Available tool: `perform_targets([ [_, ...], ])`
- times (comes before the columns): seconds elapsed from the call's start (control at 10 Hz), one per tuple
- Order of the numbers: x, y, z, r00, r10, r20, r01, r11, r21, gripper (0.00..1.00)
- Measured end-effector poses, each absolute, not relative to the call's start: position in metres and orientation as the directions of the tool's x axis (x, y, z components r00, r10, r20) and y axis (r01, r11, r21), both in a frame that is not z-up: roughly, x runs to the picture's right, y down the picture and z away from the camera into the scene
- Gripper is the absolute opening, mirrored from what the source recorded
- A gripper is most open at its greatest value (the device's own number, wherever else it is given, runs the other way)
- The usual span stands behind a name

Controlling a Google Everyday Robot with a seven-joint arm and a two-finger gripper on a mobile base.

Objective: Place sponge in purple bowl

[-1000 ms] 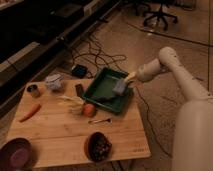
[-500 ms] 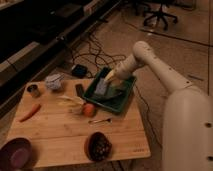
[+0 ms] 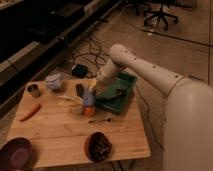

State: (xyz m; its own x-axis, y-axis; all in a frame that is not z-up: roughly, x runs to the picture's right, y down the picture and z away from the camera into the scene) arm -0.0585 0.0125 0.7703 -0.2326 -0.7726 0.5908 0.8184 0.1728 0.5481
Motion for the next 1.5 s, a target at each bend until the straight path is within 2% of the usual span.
perform_targets([
  [0.3, -0.066, 0.003, 0.746, -0.262, -0.801, 0.537, 0.802, 0.129, 0.583, 0.00],
  [0.6, -0.074, -0.001, 0.748, -0.298, -0.779, 0.552, 0.769, 0.147, 0.622, 0.00],
  [1.5, -0.073, 0.000, 0.749, -0.296, -0.779, 0.553, 0.769, 0.149, 0.621, 0.00],
])
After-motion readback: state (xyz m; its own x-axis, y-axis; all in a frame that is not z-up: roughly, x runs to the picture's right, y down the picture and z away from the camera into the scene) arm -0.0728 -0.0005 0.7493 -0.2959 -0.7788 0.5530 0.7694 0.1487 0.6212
